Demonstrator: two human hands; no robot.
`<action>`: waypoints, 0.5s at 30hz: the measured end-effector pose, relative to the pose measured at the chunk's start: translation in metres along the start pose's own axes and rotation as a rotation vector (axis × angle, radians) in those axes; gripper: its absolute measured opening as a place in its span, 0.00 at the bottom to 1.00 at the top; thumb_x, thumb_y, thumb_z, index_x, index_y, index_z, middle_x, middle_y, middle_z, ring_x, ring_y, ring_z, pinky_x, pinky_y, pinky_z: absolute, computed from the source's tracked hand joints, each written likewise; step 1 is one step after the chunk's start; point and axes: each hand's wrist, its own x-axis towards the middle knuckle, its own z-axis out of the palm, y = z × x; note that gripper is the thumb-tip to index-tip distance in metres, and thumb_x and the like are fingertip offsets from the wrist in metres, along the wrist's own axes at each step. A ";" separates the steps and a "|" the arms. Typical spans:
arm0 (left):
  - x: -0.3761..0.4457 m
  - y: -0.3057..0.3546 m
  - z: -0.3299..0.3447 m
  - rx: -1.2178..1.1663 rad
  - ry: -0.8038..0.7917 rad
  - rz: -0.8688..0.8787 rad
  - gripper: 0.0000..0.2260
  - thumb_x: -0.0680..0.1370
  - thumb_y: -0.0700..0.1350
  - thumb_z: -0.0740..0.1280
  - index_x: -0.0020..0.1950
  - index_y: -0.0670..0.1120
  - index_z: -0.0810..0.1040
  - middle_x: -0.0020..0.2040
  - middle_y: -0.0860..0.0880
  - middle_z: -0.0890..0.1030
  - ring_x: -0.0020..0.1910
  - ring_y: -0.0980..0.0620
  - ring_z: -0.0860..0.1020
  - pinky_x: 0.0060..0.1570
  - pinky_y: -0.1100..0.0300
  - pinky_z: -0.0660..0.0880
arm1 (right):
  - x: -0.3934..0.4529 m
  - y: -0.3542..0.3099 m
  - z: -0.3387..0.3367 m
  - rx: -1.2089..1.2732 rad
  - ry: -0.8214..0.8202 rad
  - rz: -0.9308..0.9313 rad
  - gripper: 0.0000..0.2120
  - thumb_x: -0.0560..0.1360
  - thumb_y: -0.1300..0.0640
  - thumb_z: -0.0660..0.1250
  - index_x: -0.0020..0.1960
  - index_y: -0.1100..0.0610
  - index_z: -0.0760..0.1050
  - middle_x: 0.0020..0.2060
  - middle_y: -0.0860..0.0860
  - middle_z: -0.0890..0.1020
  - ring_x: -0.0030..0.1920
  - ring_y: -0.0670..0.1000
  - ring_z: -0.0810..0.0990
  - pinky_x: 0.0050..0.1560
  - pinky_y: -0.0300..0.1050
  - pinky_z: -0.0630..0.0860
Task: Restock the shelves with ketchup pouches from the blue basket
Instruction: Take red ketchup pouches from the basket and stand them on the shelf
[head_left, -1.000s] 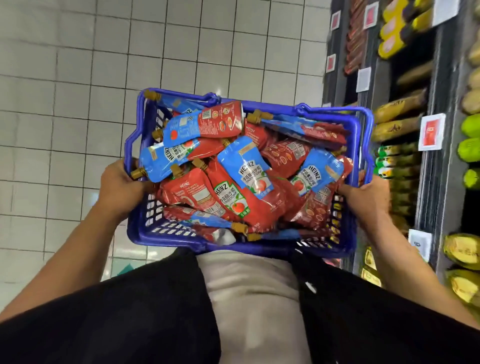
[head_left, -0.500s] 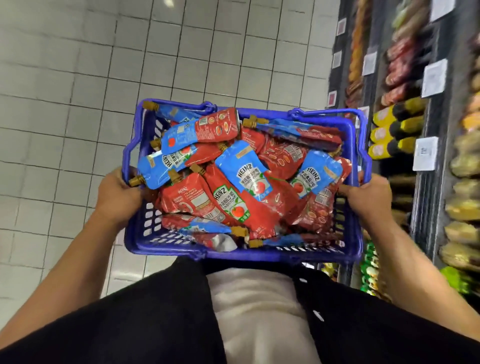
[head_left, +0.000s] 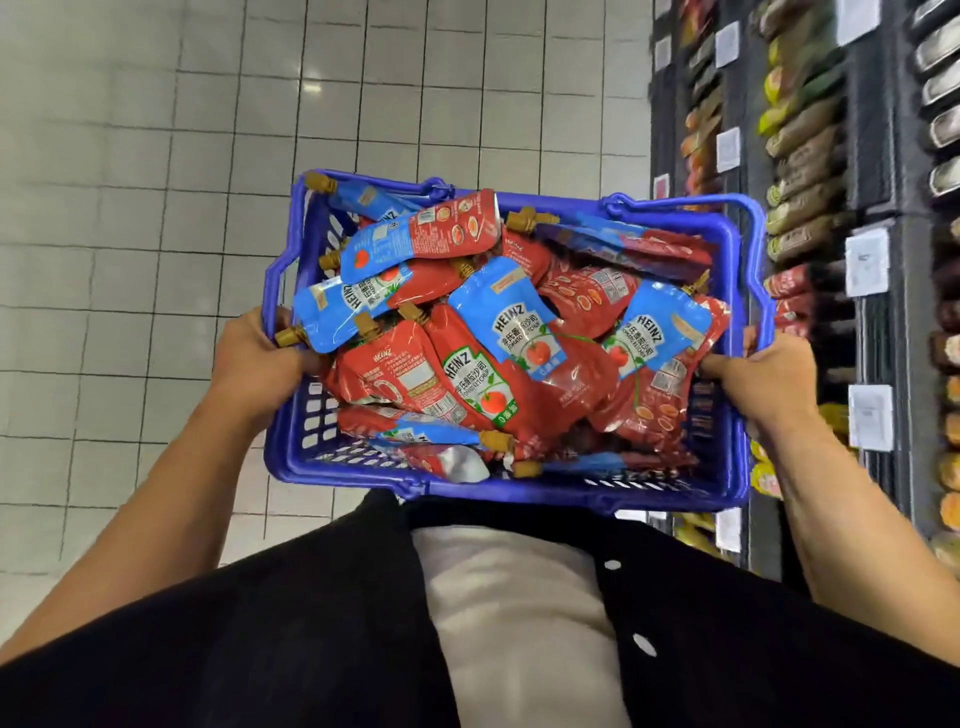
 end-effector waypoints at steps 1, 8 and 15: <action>0.020 0.019 0.002 0.012 0.006 0.014 0.19 0.57 0.34 0.76 0.41 0.54 0.80 0.34 0.51 0.85 0.31 0.48 0.84 0.31 0.54 0.81 | 0.018 -0.014 0.004 -0.015 0.007 0.001 0.14 0.55 0.54 0.77 0.35 0.60 0.80 0.28 0.48 0.80 0.28 0.48 0.75 0.31 0.48 0.77; 0.157 0.145 0.019 0.066 0.023 -0.021 0.19 0.60 0.34 0.78 0.46 0.50 0.81 0.38 0.46 0.86 0.36 0.41 0.86 0.38 0.40 0.83 | 0.163 -0.126 0.028 -0.077 -0.014 -0.042 0.09 0.60 0.54 0.79 0.30 0.49 0.78 0.19 0.45 0.73 0.20 0.41 0.68 0.24 0.40 0.65; 0.289 0.278 0.030 0.078 -0.043 0.039 0.19 0.60 0.31 0.77 0.44 0.51 0.82 0.35 0.47 0.85 0.35 0.41 0.85 0.37 0.42 0.83 | 0.281 -0.233 0.029 -0.042 0.027 0.019 0.11 0.60 0.55 0.79 0.31 0.56 0.77 0.25 0.48 0.79 0.24 0.40 0.73 0.27 0.43 0.71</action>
